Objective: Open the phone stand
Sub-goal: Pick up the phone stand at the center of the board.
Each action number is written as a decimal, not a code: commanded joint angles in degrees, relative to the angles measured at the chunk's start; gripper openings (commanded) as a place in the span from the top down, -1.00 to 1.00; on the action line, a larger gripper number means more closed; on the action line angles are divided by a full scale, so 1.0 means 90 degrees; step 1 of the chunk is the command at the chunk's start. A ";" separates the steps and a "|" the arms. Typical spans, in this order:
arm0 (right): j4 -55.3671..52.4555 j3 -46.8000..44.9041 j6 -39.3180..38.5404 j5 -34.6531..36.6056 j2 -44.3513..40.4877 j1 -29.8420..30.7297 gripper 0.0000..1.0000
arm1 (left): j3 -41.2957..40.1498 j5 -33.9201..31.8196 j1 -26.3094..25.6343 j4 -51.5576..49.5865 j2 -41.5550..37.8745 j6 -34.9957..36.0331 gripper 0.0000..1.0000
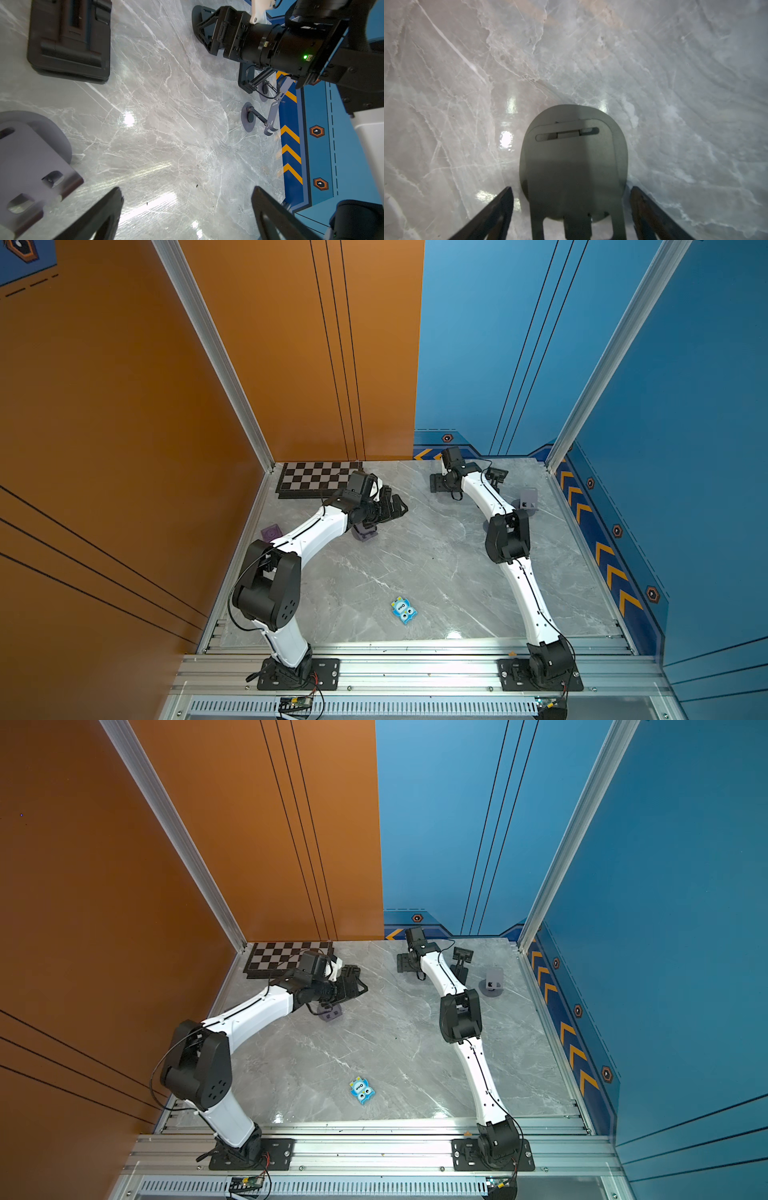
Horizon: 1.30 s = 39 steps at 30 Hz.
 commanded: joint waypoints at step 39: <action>-0.0443 -0.4433 0.0013 -0.0318 -0.3394 0.0746 0.16 | -0.0280 -0.0080 -0.0041 -0.0091 -0.0433 0.0258 -0.97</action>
